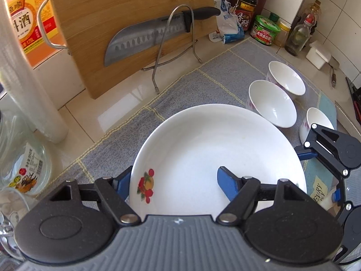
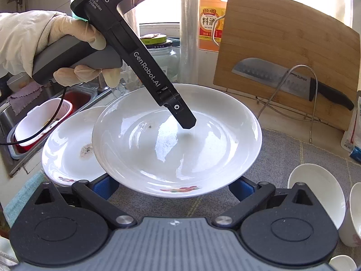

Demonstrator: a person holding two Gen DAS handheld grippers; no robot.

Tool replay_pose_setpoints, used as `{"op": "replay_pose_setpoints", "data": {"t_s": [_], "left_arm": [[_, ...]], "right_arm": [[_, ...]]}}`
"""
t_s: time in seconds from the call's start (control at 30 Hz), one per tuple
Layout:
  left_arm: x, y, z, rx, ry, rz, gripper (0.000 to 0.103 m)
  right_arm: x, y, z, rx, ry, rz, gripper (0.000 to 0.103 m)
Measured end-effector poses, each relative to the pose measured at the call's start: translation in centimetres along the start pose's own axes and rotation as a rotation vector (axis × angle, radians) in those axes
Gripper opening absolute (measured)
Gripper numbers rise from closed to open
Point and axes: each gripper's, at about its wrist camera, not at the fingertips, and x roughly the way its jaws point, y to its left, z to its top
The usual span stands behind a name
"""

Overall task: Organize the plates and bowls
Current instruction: 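Lift the fruit-pattern plate with the left tool and carry it toward the plate stack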

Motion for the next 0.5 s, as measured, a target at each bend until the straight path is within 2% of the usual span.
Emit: {"op": "replay_pose_setpoints", "data": {"t_s": [0.5], "left_arm": [[-4.5,0.9,-6.5,-0.162,-0.023,0.1,0.076]], "right_arm": [[0.2,3.4,1.0,-0.136,0.002,0.159,0.103]]}}
